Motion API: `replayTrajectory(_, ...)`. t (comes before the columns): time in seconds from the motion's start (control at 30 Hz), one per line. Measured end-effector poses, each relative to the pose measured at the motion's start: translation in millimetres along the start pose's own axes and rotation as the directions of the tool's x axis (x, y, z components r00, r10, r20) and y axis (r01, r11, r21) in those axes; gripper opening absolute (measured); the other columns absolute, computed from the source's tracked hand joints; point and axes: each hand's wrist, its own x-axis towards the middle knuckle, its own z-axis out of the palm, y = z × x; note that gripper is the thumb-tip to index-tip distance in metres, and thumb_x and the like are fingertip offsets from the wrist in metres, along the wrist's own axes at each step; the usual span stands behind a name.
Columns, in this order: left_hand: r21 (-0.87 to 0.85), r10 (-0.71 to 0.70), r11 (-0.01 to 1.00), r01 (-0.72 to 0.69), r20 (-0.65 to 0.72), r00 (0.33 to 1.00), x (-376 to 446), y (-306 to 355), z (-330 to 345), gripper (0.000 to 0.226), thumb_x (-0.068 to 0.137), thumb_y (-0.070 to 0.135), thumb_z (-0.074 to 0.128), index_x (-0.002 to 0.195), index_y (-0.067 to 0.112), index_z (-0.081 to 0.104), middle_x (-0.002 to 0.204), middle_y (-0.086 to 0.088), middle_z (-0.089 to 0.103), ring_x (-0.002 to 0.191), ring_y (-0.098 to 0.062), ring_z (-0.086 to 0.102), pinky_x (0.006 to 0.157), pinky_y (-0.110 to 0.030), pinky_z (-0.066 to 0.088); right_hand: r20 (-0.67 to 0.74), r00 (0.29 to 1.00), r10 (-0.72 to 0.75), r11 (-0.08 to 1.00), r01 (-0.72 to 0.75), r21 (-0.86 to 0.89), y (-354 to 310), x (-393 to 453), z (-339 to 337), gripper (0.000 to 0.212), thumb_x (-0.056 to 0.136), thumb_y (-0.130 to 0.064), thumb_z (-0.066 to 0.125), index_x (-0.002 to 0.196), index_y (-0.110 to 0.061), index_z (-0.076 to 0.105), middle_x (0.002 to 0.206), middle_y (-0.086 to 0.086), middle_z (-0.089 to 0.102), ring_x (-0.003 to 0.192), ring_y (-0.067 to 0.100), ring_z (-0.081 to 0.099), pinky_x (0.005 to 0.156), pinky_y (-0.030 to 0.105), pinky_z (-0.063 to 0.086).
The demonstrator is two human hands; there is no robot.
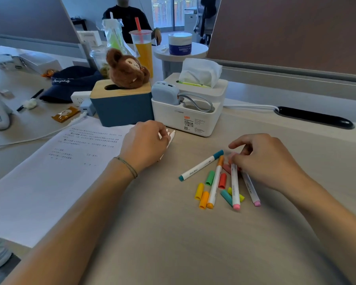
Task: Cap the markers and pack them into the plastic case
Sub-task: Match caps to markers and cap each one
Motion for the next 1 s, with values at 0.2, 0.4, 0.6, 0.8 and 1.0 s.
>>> replayTrajectory(0.2, 0.112, -0.012, 0.994, 0.013, -0.004, 1.0, -1, 3, 7, 0.018, 0.088, 0.047, 0.07, 0.092, 0.03, 0.067, 0.111, 0.002, 0.069, 0.089, -0.015, 0.058, 0.077, -0.031, 0.055, 0.008, 0.998, -0.065, 0.997, 0.064, 0.037, -3, -3, -1, 0.011, 0.096, -0.025, 0.068, 0.099, -0.034, 0.071, 0.077, -0.007, 0.067, 0.074, 0.008, 0.062, 0.061, 0.02, 0.043)
replayTrajectory(0.4, 0.201, -0.048, 0.978, 0.059, -0.056, 0.997, -1, 3, 9, 0.029, 0.082, 0.056, 0.072, 0.087, 0.028, 0.063, 0.103, 0.003, 0.07, 0.087, -0.017, 0.059, 0.074, -0.033, 0.053, 0.022, 0.996, -0.088, 0.994, 0.087, 0.067, -4, -3, 1, 0.011, 0.097, -0.024, 0.067, 0.095, -0.034, 0.071, 0.076, -0.006, 0.068, 0.073, 0.01, 0.062, 0.061, 0.021, 0.044)
replayTrajectory(0.6, 0.227, -0.089, 0.968, 0.103, -0.069, 0.994, -1, 3, 6, 0.035, 0.084, 0.058, 0.071, 0.1, 0.027, 0.065, 0.109, 0.0, 0.069, 0.097, -0.02, 0.06, 0.069, -0.032, 0.045, 0.025, 0.995, -0.099, 0.992, 0.097, 0.08, -5, -3, 1, 0.012, 0.097, -0.024, 0.066, 0.095, -0.034, 0.072, 0.077, -0.006, 0.07, 0.074, 0.01, 0.064, 0.063, 0.022, 0.047)
replayTrajectory(0.8, 0.244, -0.094, 0.965, 0.101, -0.038, 0.995, -2, 7, 8, 0.033, 0.083, 0.056, 0.071, 0.09, 0.023, 0.072, 0.084, 0.002, 0.065, 0.081, -0.018, 0.06, 0.071, -0.035, 0.055, 0.02, 0.994, -0.104, 0.992, 0.103, 0.078, -3, -3, 1, 0.013, 0.097, -0.025, 0.066, 0.092, -0.036, 0.071, 0.077, -0.006, 0.069, 0.072, 0.01, 0.064, 0.061, 0.02, 0.045)
replayTrajectory(1.0, -0.196, -0.054, 0.977, 0.082, 0.141, 0.988, -9, 21, 2, 0.024, 0.087, 0.044, 0.072, 0.075, 0.024, 0.076, 0.069, 0.007, 0.07, 0.063, -0.007, 0.065, 0.054, -0.021, 0.049, 0.02, 0.994, -0.108, 0.99, 0.106, 0.089, -2, -2, 1, 0.013, 0.097, -0.024, 0.065, 0.093, -0.034, 0.073, 0.078, -0.007, 0.07, 0.073, 0.01, 0.064, 0.062, 0.019, 0.047)
